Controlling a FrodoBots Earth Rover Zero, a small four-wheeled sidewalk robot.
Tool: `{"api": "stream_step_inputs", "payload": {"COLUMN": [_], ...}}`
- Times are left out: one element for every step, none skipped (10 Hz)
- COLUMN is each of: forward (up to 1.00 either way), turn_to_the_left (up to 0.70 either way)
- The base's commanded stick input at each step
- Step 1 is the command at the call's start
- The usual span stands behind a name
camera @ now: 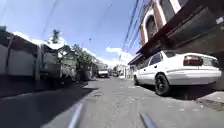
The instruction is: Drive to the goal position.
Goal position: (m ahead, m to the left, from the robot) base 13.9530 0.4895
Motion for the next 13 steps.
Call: {"api": "stream_step_inputs", "payload": {"forward": [1.0,1.0,1.0,1.0,1.0,1.0,1.0,1.0,1.0,1.0,1.0,1.0,0.99], "turn_to_the_left": [0.0,0.0,0.0,0.0,0.0,0.0,0.0,0.0,0.0,0.0,0.0,0.0,0.0]}}
